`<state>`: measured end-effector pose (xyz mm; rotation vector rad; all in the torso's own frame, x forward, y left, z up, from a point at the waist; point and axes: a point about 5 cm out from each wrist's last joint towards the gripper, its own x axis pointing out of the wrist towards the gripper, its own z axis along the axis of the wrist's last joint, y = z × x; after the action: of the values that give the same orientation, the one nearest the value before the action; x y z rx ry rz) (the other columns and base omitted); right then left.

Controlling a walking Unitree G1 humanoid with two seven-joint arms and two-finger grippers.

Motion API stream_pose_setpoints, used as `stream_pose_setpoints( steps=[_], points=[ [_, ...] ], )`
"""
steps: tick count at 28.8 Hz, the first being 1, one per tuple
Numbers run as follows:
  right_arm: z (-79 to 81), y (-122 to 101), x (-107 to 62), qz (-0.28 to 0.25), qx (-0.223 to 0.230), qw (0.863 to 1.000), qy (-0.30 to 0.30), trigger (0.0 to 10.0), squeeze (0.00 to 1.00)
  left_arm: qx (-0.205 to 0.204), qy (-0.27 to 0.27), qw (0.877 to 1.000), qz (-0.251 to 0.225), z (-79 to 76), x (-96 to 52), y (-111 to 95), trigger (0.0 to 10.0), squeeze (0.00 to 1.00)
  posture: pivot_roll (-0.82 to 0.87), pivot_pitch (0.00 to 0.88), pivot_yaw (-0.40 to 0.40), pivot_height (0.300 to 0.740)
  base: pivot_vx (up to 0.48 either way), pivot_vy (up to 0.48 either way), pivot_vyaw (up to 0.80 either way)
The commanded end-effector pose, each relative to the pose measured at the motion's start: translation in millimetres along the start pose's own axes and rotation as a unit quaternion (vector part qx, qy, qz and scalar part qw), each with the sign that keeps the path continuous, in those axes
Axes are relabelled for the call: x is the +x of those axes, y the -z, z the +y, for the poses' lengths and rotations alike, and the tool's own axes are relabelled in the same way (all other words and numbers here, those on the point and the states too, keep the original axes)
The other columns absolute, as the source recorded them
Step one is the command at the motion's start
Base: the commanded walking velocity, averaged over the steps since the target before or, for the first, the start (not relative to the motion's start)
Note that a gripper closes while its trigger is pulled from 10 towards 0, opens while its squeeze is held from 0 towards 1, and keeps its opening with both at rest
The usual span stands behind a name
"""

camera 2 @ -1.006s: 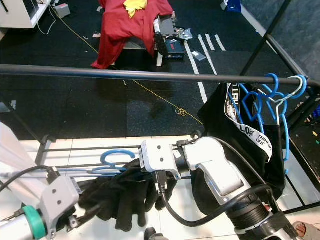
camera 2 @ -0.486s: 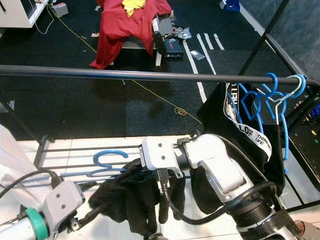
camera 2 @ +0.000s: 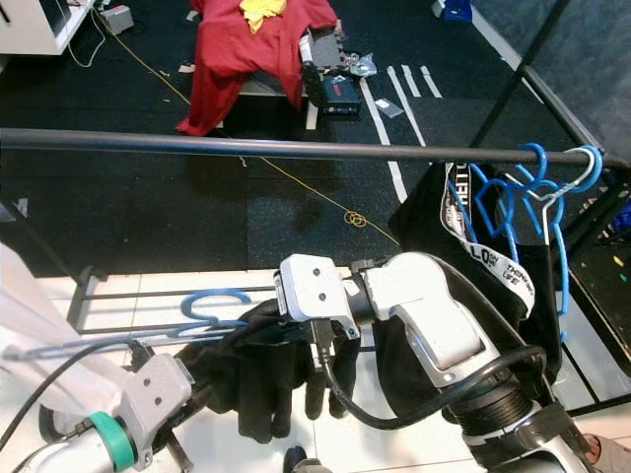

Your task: Hang hanger

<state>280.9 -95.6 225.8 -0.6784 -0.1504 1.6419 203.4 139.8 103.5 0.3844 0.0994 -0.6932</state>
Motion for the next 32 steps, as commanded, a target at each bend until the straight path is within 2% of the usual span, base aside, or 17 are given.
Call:
stream_pose_setpoints(
  steps=[1,3,4,7,10,13,16,20,21,22,23,24,25,26,27,32],
  points=[
    [-1.1,-4.9,-4.1,-0.009,-0.013,1.000,0.001,0.0,0.00,-0.005,0.010,1.000,0.013,-4.2,-3.0,7.2,0.0,0.00,-0.06,0.150,-0.014,0.740,0.000,0.000,0.00],
    [-1.2,-0.9,-6.7,0.000,-0.012,1.000,0.005,0.0,0.00,0.026,-0.002,0.999,0.026,10.1,-20.0,9.6,0.0,0.00,-0.06,0.150,-0.012,0.740,0.000,0.000,0.00],
    [-1.2,-0.9,-6.7,0.000,-0.012,1.000,0.005,0.0,0.00,0.026,-0.002,0.999,0.026,10.1,-20.0,9.6,0.0,0.00,-0.06,0.150,-0.012,0.740,0.000,0.000,0.00],
    [-0.1,7.0,-10.7,0.022,-0.011,1.000,0.009,0.0,0.00,0.066,-0.048,0.996,0.038,32.8,-40.0,6.7,0.0,0.00,-0.05,0.155,-0.005,0.740,0.000,0.000,0.00],
    [0.1,8.1,-11.2,0.025,-0.011,1.000,0.009,0.0,0.00,0.071,-0.056,0.995,0.038,35.5,-42.1,6.1,0.0,0.00,-0.05,0.155,-0.005,0.740,0.000,0.000,0.00],
    [6.8,27.8,-17.6,0.074,-0.007,0.997,0.005,0.0,0.00,0.131,-0.067,0.988,0.041,44.7,-54.0,-3.8,0.0,0.00,-0.03,0.162,-0.005,0.740,0.000,0.000,0.00],
    [9.6,37.5,-20.6,0.097,-0.006,0.995,0.005,0.0,0.00,0.149,-0.060,0.986,0.042,45.5,-58.3,-7.3,0.0,0.00,-0.03,0.163,-0.004,0.740,0.000,0.000,0.00],
    [9.2,40.8,-21.5,0.100,-0.001,0.995,0.011,0.0,0.00,0.145,-0.047,0.987,0.043,43.9,-60.3,-6.5,0.0,0.00,-0.03,0.164,-0.001,0.740,0.000,0.000,0.00],
    [7.7,38.9,-21.1,0.094,-0.002,0.995,0.015,0.0,0.00,0.131,-0.038,0.990,0.047,40.8,-59.3,-4.5,0.1,0.00,-0.03,0.164,0.000,0.740,0.000,0.000,0.00],
    [6.0,35.7,-20.3,0.086,-0.003,0.996,0.019,0.0,0.00,0.118,-0.039,0.991,0.047,38.2,-55.7,-3.2,10.0,0.00,-0.03,0.164,0.002,0.740,0.000,0.000,0.00],
    [6.0,35.7,-20.3,0.086,-0.003,0.996,0.019,0.0,0.00,0.118,-0.039,0.991,0.047,38.2,-55.7,-3.2,10.0,0.00,-0.03,0.164,0.002,0.740,0.000,0.000,0.00],
    [4.3,32.6,-19.4,0.078,-0.005,0.997,0.022,0.0,0.00,0.096,-0.038,0.994,0.043,34.7,-51.2,-2.5,10.0,0.00,-0.03,0.164,0.002,0.740,0.000,0.000,0.00],
    [1.3,26.6,-17.3,0.064,-0.010,0.998,0.026,0.0,0.00,0.077,-0.032,0.996,0.027,25.3,-38.0,-2.7,10.0,0.93,-0.04,0.165,0.002,0.740,0.000,0.000,0.00],
    [1.3,26.6,-17.3,0.064,-0.010,0.998,0.026,0.0,0.00,0.077,-0.032,0.996,0.027,25.3,-38.0,-2.7,10.0,0.93,-0.04,0.165,0.002,0.740,0.000,0.000,0.00],
    [0.0,24.5,-16.3,0.059,-0.013,0.998,0.027,0.0,0.00,0.068,-0.023,0.997,0.022,20.2,-33.6,-2.7,10.0,1.00,-0.04,0.165,0.003,0.740,0.000,0.000,0.00],
    [-5.4,19.4,-15.2,0.048,-0.027,0.998,0.035,0.0,0.00,0.061,-0.019,0.998,0.017,11.6,-24.5,-0.9,10.0,1.00,-0.05,0.166,0.001,0.740,0.000,0.000,0.00]
  ],
)
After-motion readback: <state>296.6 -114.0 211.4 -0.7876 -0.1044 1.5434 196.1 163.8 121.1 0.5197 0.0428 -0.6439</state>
